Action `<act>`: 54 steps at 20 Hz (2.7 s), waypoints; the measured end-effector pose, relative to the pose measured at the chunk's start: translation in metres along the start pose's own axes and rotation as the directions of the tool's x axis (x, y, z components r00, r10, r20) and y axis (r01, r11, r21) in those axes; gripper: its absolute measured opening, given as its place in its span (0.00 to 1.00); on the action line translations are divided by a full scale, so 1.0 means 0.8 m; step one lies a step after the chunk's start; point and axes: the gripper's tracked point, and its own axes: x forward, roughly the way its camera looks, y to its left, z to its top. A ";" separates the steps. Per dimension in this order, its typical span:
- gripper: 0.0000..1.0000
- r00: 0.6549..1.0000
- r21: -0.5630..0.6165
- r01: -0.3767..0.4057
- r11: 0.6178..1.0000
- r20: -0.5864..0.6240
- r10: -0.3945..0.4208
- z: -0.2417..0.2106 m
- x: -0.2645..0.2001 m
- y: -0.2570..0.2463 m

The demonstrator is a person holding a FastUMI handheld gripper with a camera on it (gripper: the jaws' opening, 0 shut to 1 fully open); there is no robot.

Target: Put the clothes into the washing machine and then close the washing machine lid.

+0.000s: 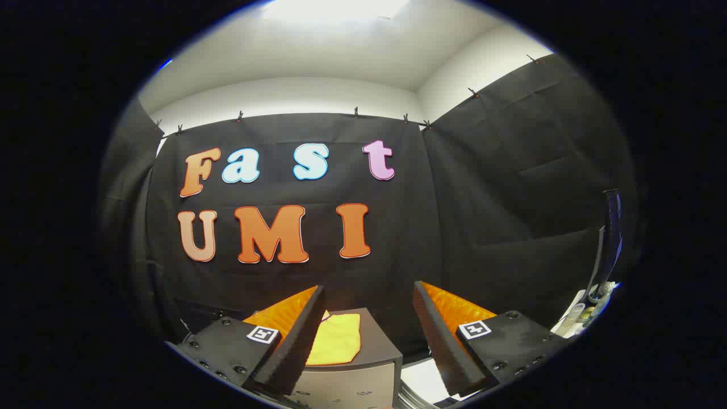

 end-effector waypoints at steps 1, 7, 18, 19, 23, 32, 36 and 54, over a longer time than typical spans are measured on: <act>0.99 1.000 -0.003 -0.001 1.000 -0.005 0.001 -0.002 -0.002 -0.001; 0.99 1.000 -0.009 -0.029 1.000 -0.012 0.029 -0.002 -0.005 0.009; 0.99 0.997 -0.022 -0.069 0.997 -0.035 0.068 -0.012 -0.003 0.032; 0.99 0.997 -0.025 -0.068 0.997 -0.038 0.067 -0.012 -0.002 0.033; 0.99 0.996 -0.037 -0.080 0.996 -0.039 0.078 -0.006 -0.001 0.042; 0.99 0.992 -0.084 -0.110 0.990 -0.073 0.104 -0.006 0.004 0.078; 0.99 0.991 -0.074 -0.120 0.990 -0.067 0.115 0.005 0.017 0.105; 0.99 0.907 -0.116 -0.189 0.975 -0.400 0.128 -0.126 0.192 0.242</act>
